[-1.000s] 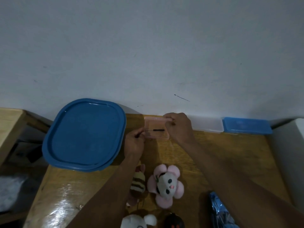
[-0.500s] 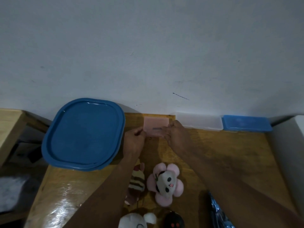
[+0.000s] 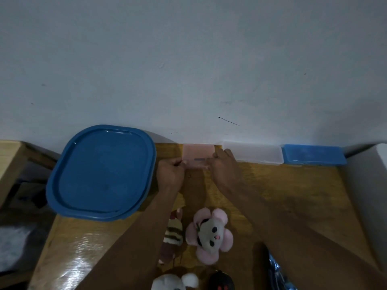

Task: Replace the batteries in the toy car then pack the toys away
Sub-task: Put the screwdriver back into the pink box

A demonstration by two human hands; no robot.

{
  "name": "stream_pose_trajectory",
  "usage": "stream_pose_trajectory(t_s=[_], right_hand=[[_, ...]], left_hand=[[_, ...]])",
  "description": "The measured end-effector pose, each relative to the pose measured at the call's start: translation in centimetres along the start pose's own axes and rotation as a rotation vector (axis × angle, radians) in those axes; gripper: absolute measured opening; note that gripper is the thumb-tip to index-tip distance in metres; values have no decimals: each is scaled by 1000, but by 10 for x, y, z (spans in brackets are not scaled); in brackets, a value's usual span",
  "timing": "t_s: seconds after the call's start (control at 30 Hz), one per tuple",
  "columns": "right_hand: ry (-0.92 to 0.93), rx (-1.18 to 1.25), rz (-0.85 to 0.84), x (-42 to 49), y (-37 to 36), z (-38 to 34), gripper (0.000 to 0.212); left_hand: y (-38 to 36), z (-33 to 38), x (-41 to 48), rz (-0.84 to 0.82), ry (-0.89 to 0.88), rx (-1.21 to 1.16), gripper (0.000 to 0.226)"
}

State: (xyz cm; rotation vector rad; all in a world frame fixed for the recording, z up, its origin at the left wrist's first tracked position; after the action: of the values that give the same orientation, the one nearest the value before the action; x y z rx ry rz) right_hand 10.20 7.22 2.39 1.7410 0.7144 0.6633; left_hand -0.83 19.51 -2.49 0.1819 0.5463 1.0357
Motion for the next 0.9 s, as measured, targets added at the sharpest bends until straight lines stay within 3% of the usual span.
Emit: stream_pose_trajectory(t_s=[0.2,0.63,0.9], right_hand=[[77,-145,-5,11,6,-2,29],[8,-59,-83,7,13,2,44],[-122,63,-47,-31,55,-1,26]], left_hand=[[-9,6,10,18,-8,61,20],[-4,16,-3,-37,-56,122,17],[19,49,-53,-2,-234,278,20]])
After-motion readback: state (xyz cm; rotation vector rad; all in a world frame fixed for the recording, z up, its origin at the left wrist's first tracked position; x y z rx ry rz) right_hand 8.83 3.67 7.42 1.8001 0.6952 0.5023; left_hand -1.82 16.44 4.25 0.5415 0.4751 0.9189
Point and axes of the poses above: each hand's wrist, its own x-axis towards the middle knuckle, its own y-axis out of the back of the hand, z = x × y, the point moved 10 cm from there along x, towards the middle knuckle, and after that the axes turned 6 degrees about z, right-handed, at the moved point
